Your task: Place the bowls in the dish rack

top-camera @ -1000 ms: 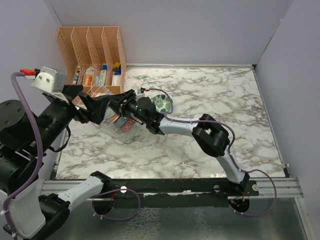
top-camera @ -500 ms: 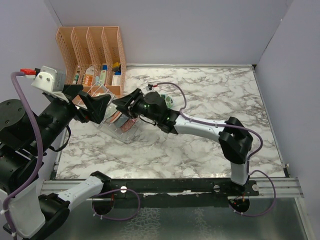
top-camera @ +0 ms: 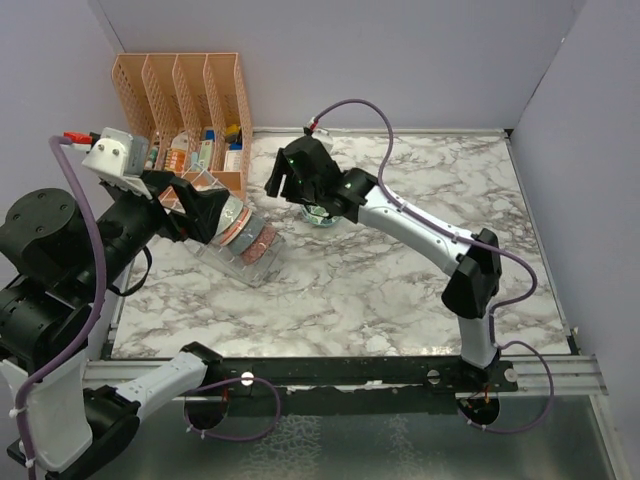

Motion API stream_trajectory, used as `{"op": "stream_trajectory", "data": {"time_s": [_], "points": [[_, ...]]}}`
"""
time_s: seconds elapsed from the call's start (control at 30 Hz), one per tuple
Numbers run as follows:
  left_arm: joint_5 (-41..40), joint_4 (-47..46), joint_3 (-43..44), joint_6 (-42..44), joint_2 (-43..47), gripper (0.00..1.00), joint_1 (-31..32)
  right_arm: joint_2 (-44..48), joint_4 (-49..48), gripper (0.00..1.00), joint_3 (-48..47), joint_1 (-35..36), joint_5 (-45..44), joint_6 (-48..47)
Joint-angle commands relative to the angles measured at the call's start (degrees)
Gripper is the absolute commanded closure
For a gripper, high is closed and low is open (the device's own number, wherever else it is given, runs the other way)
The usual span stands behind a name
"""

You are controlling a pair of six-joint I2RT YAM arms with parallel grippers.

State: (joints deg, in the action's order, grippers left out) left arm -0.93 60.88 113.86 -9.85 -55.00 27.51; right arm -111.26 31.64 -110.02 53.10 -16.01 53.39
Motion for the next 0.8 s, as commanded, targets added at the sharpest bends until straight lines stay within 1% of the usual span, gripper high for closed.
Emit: {"op": "stream_trajectory", "data": {"time_s": [0.0, 0.13, 0.3, 0.53, 0.63, 0.77], "points": [[-2.01, -2.92, -2.41, -1.5, -0.36, 0.01, 0.28, -8.73, 13.61, 0.35, -6.25, -2.47, -4.93, -16.67], [-2.78, -4.18, -4.65, -2.57, -0.72, 0.01, 0.27, -15.6, 17.59, 0.35, -13.18, -4.59, -4.49, -24.13], [-4.62, -6.21, -7.48, -3.39, -0.74, 0.01, 0.27, -19.75, 15.44, 0.36, -14.09, -6.54, -3.85, -29.9], [-7.66, -8.11, -9.15, -4.07, -1.06, 0.01, 0.29, -23.37, 11.53, 0.41, -13.78, -8.29, 0.36, -33.36], [-8.65, -8.29, -9.89, -4.0, -0.97, 0.01, 0.28, -24.86, 10.62, 0.44, -14.18, -8.28, 2.95, -33.92], [-9.58, -8.65, -10.78, -3.94, -0.51, 0.01, 0.27, -25.87, 9.85, 0.45, -13.56, -8.28, 5.2, -33.59]]}}
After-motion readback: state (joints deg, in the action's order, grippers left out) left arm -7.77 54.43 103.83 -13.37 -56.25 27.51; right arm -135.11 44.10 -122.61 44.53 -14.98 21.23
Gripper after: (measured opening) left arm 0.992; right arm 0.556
